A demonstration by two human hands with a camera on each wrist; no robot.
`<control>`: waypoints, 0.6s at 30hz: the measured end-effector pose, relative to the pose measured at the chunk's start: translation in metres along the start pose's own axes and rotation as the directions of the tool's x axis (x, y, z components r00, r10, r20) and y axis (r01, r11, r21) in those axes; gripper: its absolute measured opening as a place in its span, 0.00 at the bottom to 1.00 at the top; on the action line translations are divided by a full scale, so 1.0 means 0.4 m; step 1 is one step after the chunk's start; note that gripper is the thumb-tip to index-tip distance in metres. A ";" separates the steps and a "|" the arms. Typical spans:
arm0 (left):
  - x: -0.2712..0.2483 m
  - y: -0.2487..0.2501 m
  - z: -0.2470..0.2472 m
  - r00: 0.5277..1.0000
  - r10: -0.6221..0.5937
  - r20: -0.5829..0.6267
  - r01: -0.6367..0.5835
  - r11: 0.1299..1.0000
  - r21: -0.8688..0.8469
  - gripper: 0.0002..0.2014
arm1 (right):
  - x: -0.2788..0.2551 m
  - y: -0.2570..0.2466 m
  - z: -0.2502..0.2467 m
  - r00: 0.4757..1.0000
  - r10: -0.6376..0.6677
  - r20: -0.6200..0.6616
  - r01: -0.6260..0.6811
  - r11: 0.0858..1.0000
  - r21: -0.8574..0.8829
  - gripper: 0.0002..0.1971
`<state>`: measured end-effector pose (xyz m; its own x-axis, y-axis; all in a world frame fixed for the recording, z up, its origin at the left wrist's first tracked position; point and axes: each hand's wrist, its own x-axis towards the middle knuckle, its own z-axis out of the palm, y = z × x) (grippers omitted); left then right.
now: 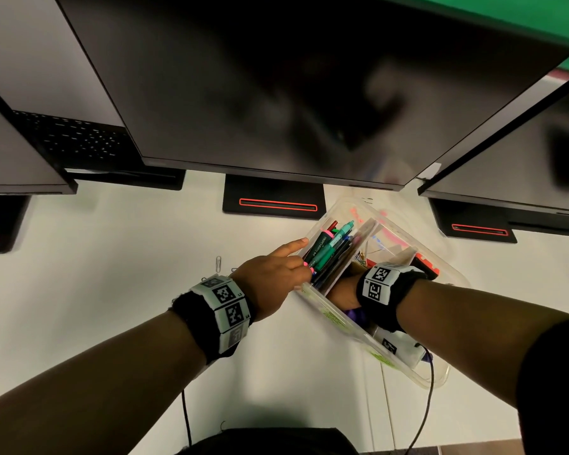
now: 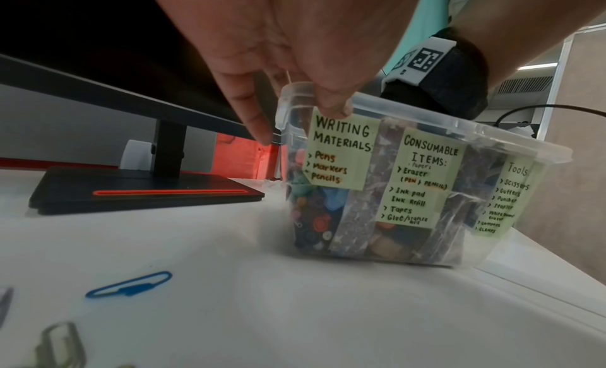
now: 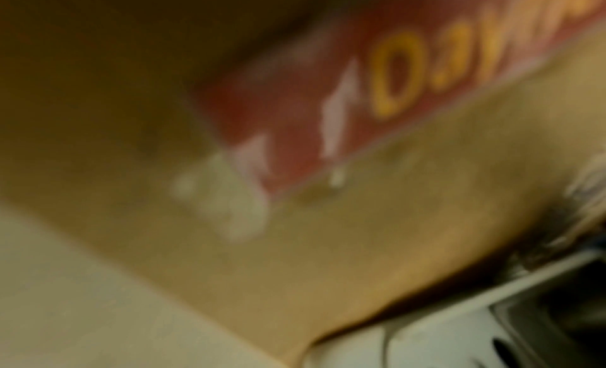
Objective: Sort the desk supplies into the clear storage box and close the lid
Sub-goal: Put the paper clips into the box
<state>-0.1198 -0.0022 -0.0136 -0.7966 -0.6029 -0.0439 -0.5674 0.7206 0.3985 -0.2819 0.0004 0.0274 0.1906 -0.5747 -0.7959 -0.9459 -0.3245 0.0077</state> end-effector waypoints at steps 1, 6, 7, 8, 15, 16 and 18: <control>0.000 0.003 -0.001 1.000 0.005 0.004 -0.005 1.000 0.025 0.12 | -0.003 -0.003 0.000 1.000 0.002 -0.002 -0.002 1.000 0.024 0.24; -0.001 -0.004 0.010 0.999 0.027 -0.032 -0.026 0.999 0.033 0.11 | -0.001 0.001 0.016 0.998 0.012 -0.062 -0.014 1.000 -0.022 0.26; -0.002 -0.004 0.011 0.999 0.029 -0.041 -0.028 0.999 0.026 0.10 | 0.007 0.005 0.025 0.996 0.040 -0.076 -0.040 0.999 0.003 0.26; -0.003 -0.005 0.013 0.997 0.035 -0.063 -0.034 0.999 0.014 0.10 | 0.014 0.010 0.034 0.997 0.048 -0.064 -0.049 0.999 -0.012 0.27; -0.005 -0.008 0.015 0.996 0.033 -0.083 -0.034 0.999 -0.009 0.11 | 0.038 0.016 0.053 0.986 0.060 -0.153 -0.053 0.997 0.050 0.26; -0.005 -0.007 0.015 0.995 0.038 -0.095 -0.039 0.999 -0.015 0.11 | 0.038 0.011 0.047 0.987 0.057 -0.148 -0.047 0.997 0.067 0.26; -0.007 -0.011 0.021 0.986 0.068 -0.154 -0.071 0.997 -0.017 0.10 | 0.027 -0.018 0.038 0.991 0.005 -0.132 0.022 0.979 0.201 0.24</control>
<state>-0.1168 -0.0007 -0.0231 -0.7916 -0.5982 0.1246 -0.5056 0.7558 0.4160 -0.2770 0.0078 0.0094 0.2191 -0.6706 -0.7087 -0.9750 -0.1790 -0.1320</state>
